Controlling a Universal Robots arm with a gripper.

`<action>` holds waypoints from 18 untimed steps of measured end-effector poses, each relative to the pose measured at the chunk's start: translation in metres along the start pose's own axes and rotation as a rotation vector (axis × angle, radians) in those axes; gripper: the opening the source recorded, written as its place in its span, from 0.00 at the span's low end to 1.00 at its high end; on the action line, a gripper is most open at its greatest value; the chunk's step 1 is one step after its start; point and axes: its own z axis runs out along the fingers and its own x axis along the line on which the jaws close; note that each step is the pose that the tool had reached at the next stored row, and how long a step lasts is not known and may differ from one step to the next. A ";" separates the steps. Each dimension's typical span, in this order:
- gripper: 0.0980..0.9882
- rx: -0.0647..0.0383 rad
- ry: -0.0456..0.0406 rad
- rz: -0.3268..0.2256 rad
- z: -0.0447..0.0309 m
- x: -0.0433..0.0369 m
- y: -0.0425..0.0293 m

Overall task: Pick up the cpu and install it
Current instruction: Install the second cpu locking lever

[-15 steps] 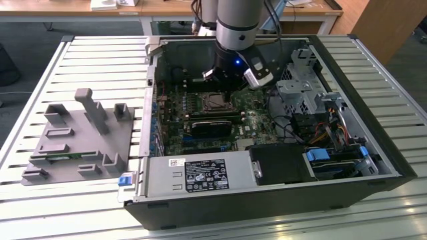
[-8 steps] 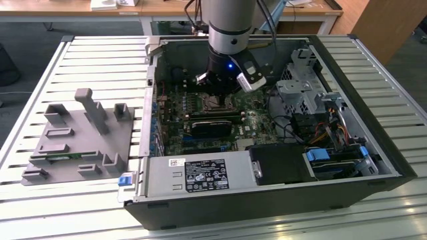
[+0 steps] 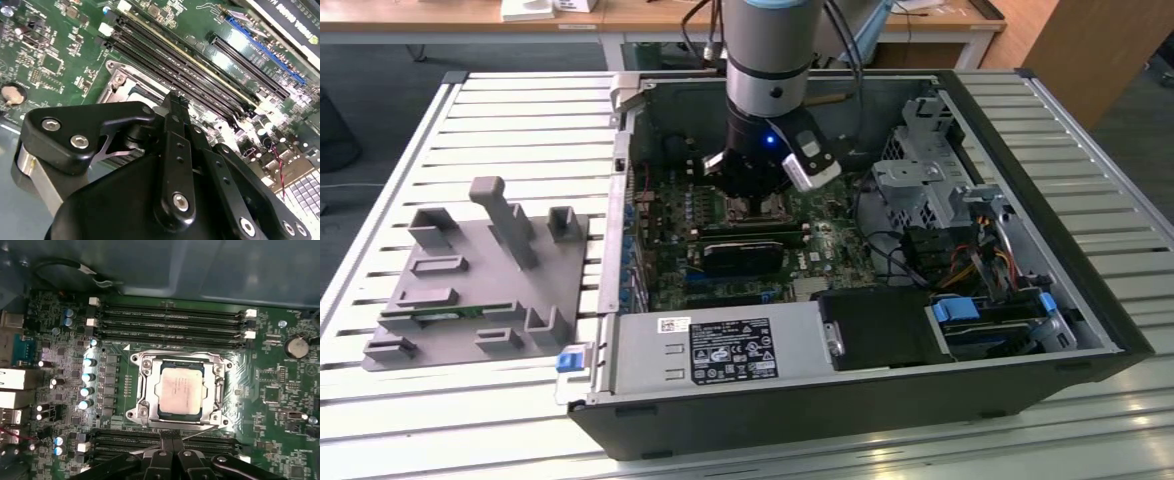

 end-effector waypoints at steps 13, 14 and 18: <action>0.01 -0.051 0.0035 0.000 0.0105 0.0125 -0.0096; 0.01 -0.062 0.0027 0.000 0.0103 0.0168 -0.0114; 0.01 -0.087 0.0012 0.000 0.0110 0.0193 -0.0150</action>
